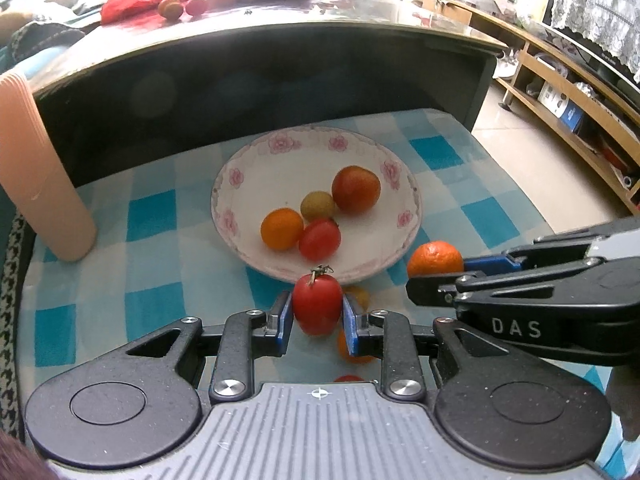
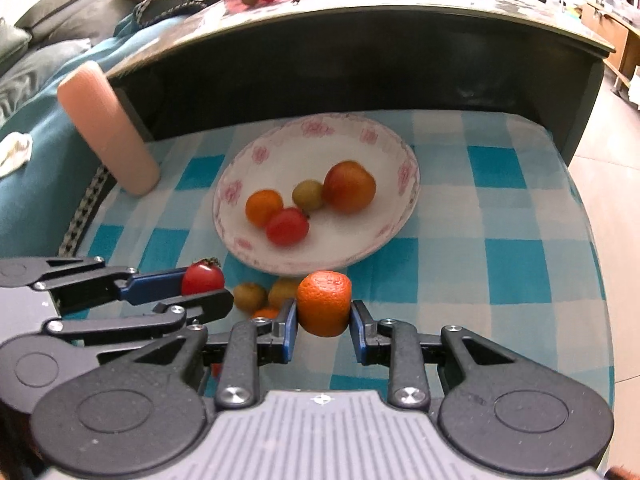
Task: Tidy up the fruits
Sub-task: 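Carry the cherry tomato and mandarin into the plate and open both tools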
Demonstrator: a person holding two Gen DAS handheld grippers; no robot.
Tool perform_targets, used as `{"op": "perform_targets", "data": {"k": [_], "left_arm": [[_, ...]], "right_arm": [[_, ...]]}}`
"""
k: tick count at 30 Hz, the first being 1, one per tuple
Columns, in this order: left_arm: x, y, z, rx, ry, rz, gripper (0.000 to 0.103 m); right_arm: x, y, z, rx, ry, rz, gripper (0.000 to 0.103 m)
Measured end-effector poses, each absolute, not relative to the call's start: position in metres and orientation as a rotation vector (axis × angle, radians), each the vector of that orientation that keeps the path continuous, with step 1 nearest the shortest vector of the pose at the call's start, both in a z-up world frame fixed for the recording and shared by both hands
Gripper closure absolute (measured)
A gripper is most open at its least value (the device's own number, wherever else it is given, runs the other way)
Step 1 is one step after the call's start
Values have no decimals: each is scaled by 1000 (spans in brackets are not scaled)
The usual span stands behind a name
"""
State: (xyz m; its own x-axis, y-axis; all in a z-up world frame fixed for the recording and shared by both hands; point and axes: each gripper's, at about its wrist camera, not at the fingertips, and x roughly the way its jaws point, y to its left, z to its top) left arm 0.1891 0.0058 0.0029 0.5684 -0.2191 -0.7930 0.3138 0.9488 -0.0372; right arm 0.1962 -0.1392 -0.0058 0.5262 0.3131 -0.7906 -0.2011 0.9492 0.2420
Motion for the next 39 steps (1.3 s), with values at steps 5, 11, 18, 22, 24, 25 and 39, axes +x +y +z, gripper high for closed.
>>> {"op": "perform_targets", "data": {"k": [5, 11, 18, 22, 24, 25, 39], "left_arm": [[198, 6, 5, 94, 914, -316, 69], [215, 4, 6, 84, 907, -310, 69], [234, 0, 0, 83, 910, -302, 68], [242, -2, 0, 79, 903, -299, 70], [246, -2, -1, 76, 900, -294, 70], [247, -2, -1, 76, 900, -292, 70], [253, 5, -1, 70, 895, -260, 63]], "right_arm": [[204, -147, -7, 190, 982, 315, 60], [218, -150, -5, 209, 975, 302, 60], [238, -150, -6, 205, 967, 285, 60], [247, -151, -11, 201, 973, 270, 60], [252, -152, -12, 200, 971, 263, 60], [254, -152, -12, 200, 969, 263, 60], [269, -148, -17, 232, 965, 269, 60]]}}
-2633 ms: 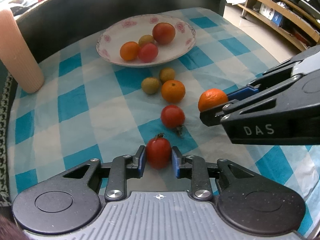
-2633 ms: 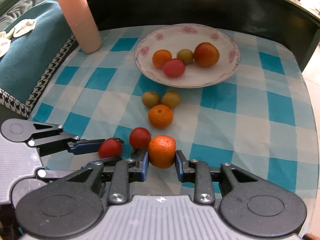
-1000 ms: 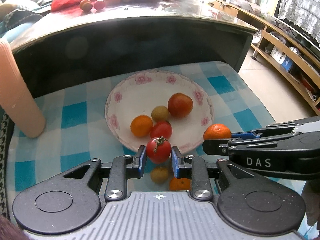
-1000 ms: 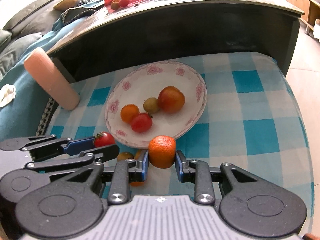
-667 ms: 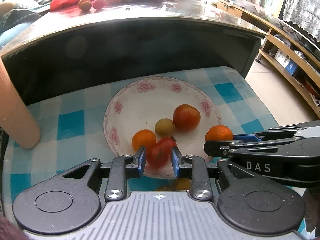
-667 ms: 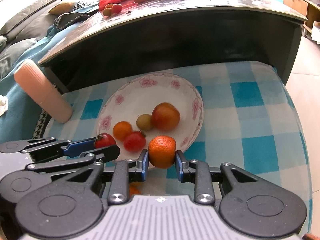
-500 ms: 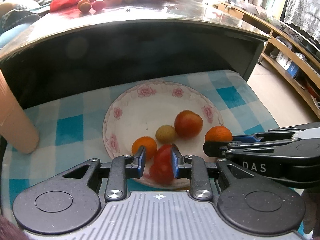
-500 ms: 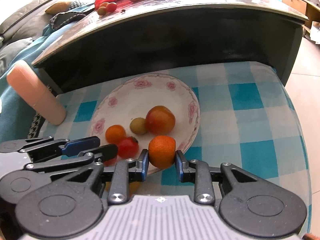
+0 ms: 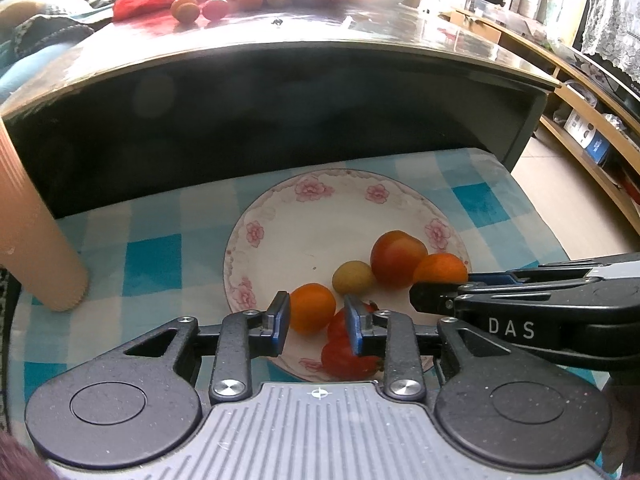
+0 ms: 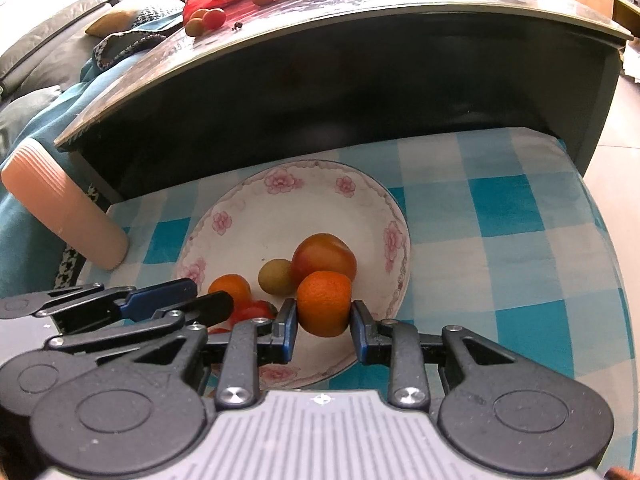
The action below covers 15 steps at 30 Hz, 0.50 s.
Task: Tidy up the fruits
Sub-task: 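Carry the cherry tomato and mandarin into the plate and open both tools, then withdraw both tools from the plate toward the remaining fruit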
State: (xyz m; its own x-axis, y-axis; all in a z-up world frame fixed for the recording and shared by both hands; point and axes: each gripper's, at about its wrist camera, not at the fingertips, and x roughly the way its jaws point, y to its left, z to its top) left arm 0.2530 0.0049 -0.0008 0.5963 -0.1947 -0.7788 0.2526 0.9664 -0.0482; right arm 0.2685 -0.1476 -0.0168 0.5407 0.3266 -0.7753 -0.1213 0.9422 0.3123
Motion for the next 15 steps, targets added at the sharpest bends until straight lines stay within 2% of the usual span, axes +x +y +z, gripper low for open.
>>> {"op": "perform_targets", "data": {"k": [7, 15], "left_arm": [[251, 5, 2, 73, 886, -257, 58], [248, 4, 3, 81, 882, -254, 56]], "right_arm": [[268, -149, -14, 237, 960, 255, 58], [267, -150, -13, 234, 958, 246, 57]]}}
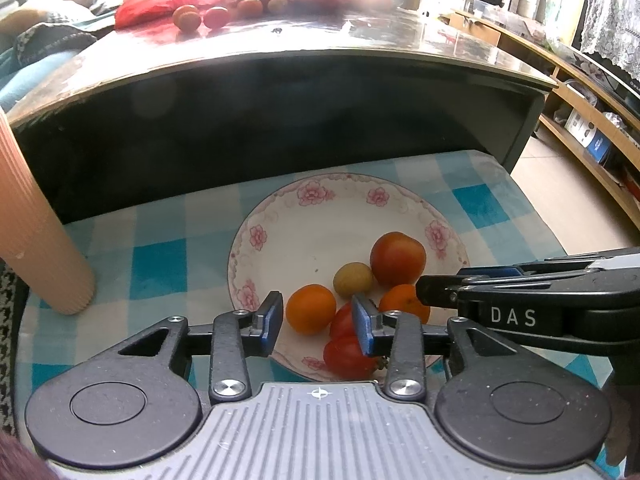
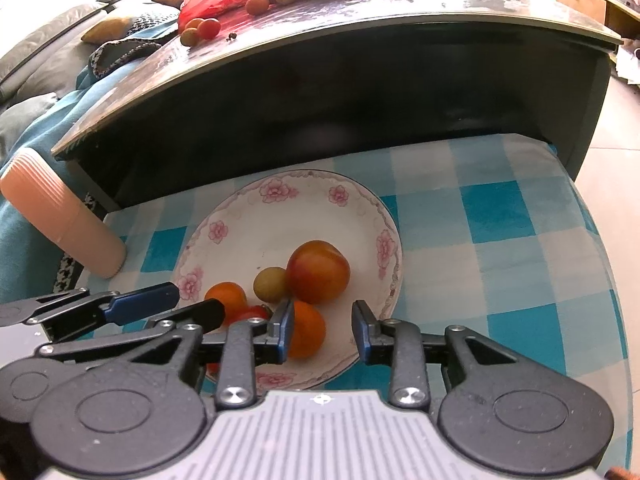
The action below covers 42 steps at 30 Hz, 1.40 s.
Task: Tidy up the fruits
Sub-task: 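Withdraw both tools from the plate toward the remaining fruit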
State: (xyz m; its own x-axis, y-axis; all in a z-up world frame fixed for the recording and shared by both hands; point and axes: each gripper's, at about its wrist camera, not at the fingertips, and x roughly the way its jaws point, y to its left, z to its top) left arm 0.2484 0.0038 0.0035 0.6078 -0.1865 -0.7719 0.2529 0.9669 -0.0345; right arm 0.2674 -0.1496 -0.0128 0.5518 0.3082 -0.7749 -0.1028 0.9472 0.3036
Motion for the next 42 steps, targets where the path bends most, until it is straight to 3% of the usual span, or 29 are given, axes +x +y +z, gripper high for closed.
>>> {"op": "perform_targets", "data": {"k": [25, 42], "left_arm": [[198, -2, 16, 118, 868, -278, 53], [166, 3, -10, 143, 960, -322, 54]], "right_arm": [[213, -147, 10, 134, 923, 194, 57], [180, -142, -8, 103, 1004, 210, 57]]}}
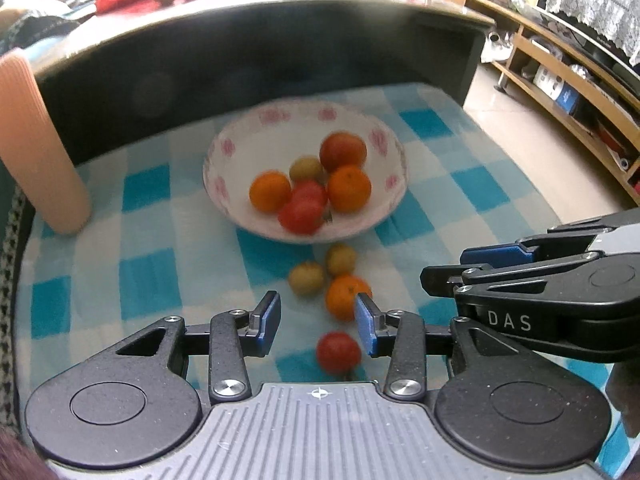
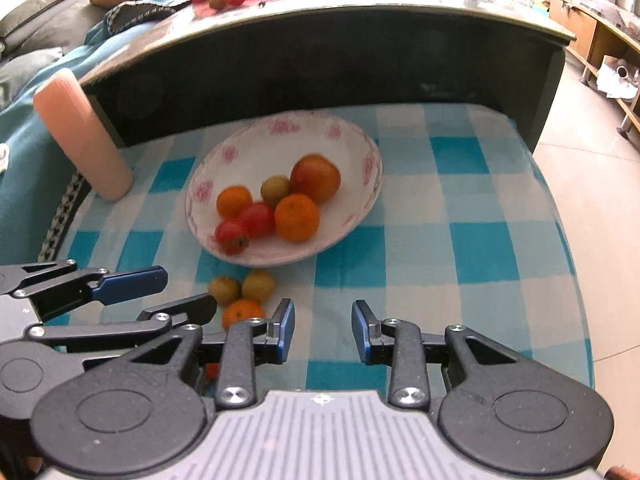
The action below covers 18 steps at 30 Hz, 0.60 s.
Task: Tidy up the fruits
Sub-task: 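Withdraw both tools from the plate toward the remaining fruit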
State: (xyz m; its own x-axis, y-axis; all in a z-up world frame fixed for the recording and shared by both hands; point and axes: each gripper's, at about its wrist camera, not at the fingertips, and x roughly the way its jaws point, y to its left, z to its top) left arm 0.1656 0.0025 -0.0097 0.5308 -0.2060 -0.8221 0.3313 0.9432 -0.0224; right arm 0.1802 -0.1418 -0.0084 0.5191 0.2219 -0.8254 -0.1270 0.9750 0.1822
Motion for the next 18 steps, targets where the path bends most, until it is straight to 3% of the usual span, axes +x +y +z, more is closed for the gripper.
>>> {"op": "perform_targets", "data": {"k": [11, 18], "left_arm": [[152, 3, -32, 164, 999, -339, 48], [152, -4, -42, 185, 1001, -345, 55]], "right_arm": [[166, -144, -25, 81, 1059, 222, 57], [171, -148, -27, 96, 1065, 226, 57]]}}
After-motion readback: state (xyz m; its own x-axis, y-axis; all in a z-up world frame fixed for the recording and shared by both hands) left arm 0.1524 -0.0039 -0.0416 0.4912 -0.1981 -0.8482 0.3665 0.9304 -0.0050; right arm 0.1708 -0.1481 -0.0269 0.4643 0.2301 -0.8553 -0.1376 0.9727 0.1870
